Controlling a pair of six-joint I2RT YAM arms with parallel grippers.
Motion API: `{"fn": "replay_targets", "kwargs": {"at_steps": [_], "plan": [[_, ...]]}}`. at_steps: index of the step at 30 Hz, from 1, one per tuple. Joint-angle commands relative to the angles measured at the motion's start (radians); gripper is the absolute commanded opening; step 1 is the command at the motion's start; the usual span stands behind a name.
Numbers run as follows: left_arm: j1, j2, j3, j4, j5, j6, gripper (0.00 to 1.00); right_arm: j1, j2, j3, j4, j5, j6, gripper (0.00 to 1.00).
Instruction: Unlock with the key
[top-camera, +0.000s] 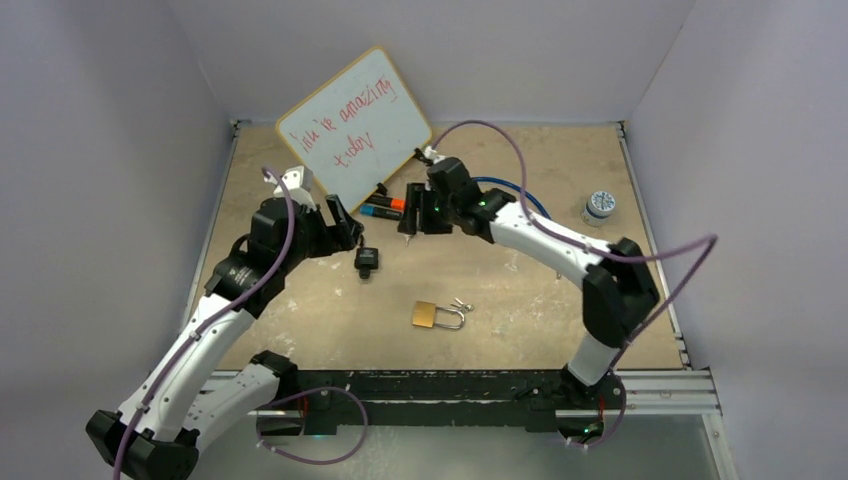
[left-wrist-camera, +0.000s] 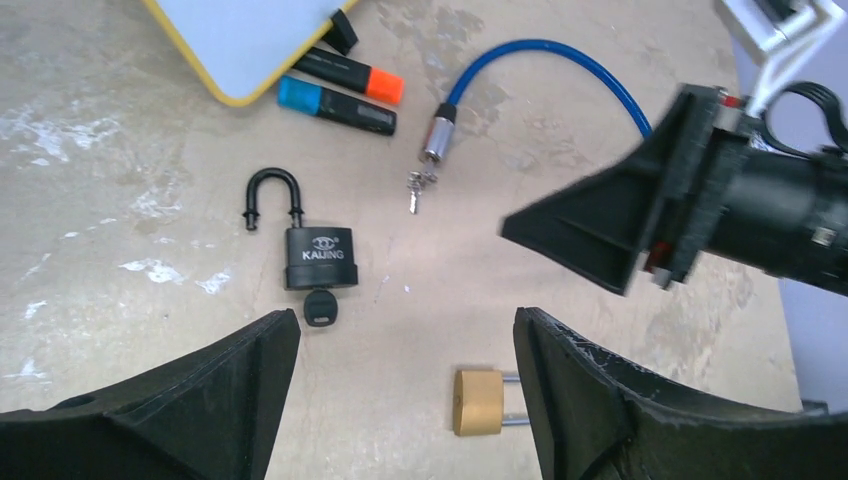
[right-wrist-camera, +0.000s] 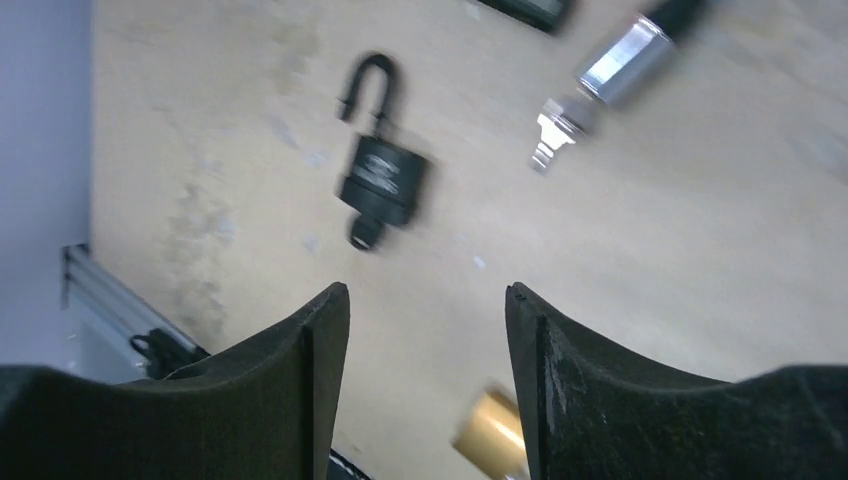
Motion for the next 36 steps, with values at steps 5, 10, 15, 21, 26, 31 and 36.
{"fn": "replay_targets", "kwargs": {"at_steps": [5,10,15,21,26,31,36], "plan": [[0.000,-0.064,-0.080,0.006,0.192,0.022,0.79,-0.004,-0.321,-0.314,-0.424,0.344,0.111,0.59],[0.000,-0.081,-0.154,0.053,0.257,-0.015,0.77,-0.002,-0.408,-0.472,-0.310,0.149,-0.067,0.56],[0.000,-0.048,-0.181,0.112,0.319,-0.058,0.76,-0.002,-0.334,-0.450,-0.319,0.127,-0.140,0.49],[0.000,0.024,-0.180,0.161,0.314,-0.101,0.76,-0.002,-0.229,-0.395,-0.337,0.103,-0.181,0.45],[0.000,0.080,-0.193,0.214,0.313,-0.123,0.75,0.001,-0.195,-0.391,-0.320,-0.029,-0.292,0.43],[0.000,0.118,-0.196,0.241,0.324,-0.133,0.69,0.005,-0.127,-0.371,-0.377,0.039,-0.308,0.33],[0.000,0.118,-0.196,0.241,0.312,-0.127,0.65,0.006,-0.109,-0.379,-0.374,0.122,-0.305,0.31]]}}
